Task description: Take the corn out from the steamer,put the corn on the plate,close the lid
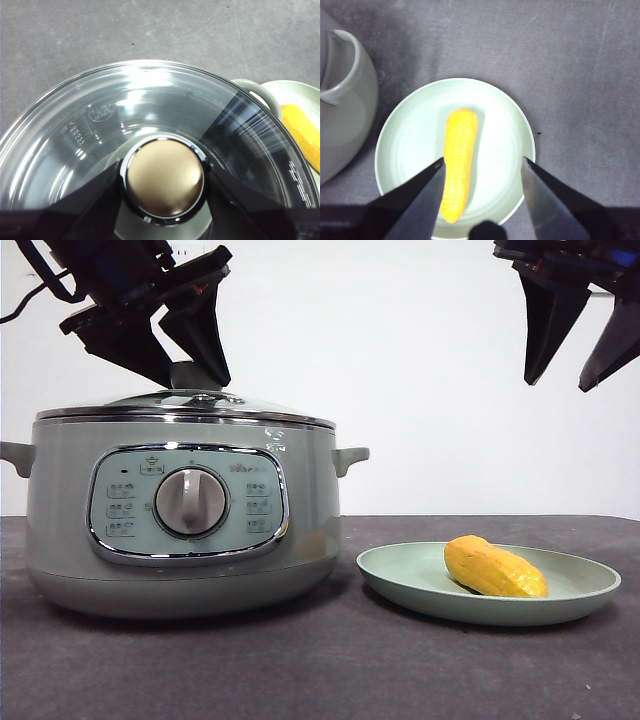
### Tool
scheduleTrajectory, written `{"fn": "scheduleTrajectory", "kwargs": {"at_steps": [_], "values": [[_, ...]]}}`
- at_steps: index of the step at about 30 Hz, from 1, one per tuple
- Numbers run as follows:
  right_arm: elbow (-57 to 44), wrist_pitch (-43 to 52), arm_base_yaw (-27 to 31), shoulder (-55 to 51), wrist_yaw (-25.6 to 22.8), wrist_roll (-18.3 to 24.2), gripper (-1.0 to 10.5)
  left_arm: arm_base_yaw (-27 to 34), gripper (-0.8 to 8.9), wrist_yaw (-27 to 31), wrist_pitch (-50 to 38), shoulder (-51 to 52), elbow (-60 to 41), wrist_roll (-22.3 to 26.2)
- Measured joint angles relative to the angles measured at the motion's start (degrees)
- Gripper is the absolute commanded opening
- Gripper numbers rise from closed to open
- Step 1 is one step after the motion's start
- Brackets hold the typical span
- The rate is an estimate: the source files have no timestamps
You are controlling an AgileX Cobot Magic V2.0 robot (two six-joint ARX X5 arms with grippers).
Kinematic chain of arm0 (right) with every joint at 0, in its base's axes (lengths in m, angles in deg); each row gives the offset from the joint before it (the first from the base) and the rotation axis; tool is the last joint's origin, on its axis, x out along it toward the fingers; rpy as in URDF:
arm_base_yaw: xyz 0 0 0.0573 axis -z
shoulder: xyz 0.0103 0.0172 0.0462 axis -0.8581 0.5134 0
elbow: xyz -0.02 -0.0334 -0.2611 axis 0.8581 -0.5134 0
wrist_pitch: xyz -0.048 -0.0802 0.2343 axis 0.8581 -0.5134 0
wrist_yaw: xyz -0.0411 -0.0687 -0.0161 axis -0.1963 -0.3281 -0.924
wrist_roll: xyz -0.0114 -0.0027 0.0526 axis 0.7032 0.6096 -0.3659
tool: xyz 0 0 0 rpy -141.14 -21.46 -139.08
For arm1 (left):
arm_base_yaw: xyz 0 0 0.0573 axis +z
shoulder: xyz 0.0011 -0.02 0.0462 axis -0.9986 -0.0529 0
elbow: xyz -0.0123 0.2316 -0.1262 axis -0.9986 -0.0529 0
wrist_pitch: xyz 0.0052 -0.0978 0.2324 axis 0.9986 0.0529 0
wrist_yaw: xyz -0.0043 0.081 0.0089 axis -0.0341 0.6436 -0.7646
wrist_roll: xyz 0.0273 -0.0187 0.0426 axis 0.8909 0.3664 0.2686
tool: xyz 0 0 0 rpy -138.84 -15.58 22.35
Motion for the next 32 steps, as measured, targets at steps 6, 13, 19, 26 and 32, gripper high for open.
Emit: {"fn": "scheduleTrajectory", "kwargs": {"at_steps": [6, 13, 19, 26, 32], "values": [[0.0, 0.0, 0.0, 0.0, 0.0, 0.0, 2.5, 0.0, 4.71, -0.2, 0.2, 0.0, 0.1, 0.0], [0.0, 0.0, 0.0, 0.0, 0.0, 0.0, 2.5, 0.5, 4.69, 0.5, 0.8, 2.0, 0.0, 0.5], [0.0, 0.0, 0.0, -2.4, 0.0, 1.4, 2.0, 0.6, 2.69, 0.4, 3.8, 13.2, 0.1, 0.7], [-0.2, 0.9, 0.0, -9.7, 0.0, 4.8, -0.2, 0.6, -0.09, 1.7, 14.1, 24.1, 0.1, 3.1], [-17.3, 21.1, -0.1, -30.0, 0.0, 6.6, -0.2, 0.6, -0.09, 6.5, 5.8, 37.5, -12.1, 4.7]]}}
